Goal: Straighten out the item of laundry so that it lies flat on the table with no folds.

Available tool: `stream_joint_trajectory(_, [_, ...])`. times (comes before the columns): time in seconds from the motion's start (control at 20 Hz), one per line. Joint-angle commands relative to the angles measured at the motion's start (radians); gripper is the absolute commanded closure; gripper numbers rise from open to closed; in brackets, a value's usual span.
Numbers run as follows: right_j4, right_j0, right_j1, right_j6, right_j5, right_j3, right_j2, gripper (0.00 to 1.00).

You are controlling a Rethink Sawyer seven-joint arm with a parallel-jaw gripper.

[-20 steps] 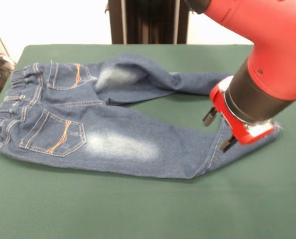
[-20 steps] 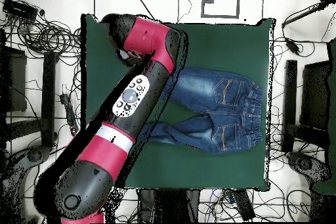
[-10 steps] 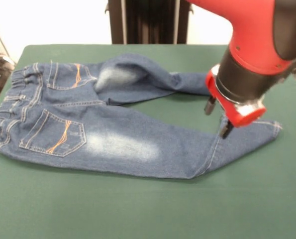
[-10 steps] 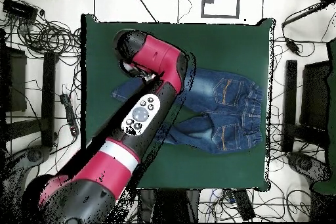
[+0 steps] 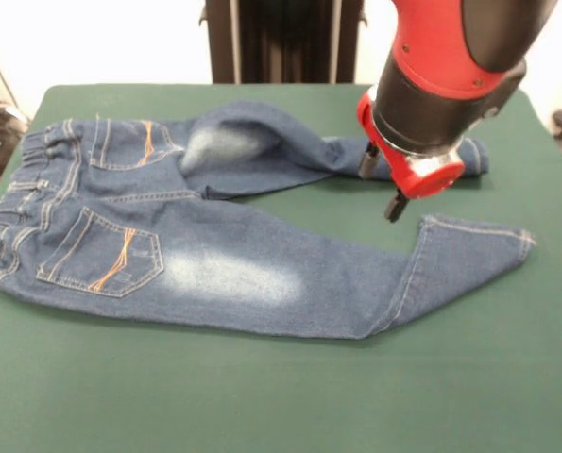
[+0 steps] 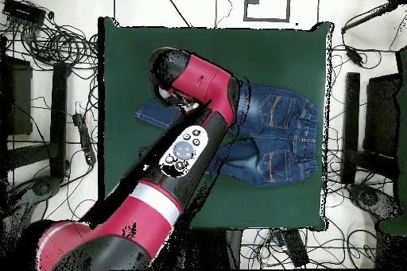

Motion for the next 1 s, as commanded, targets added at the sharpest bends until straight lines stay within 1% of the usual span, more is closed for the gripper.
stream_joint_trajectory(0.05, [-0.047, -0.007, -0.043, -0.205, -0.131, 0.177, 0.239, 0.00])
stream_joint_trajectory(0.15, [-0.069, -0.012, -0.045, -0.183, -0.136, 0.178, 0.265, 0.00])
stream_joint_trajectory(0.4, [-0.119, -0.026, -0.057, -0.168, -0.217, 0.195, 0.332, 0.00])
stream_joint_trajectory(0.45, [-0.117, -0.028, -0.063, -0.153, -0.241, 0.208, 0.350, 0.00])
stream_joint_trajectory(0.55, [-0.150, -0.023, -0.067, -0.129, -0.260, 0.205, 0.355, 0.00])
stream_joint_trajectory(1.0, [-0.219, -0.027, -0.085, -0.035, -0.290, 0.210, 0.415, 0.00])
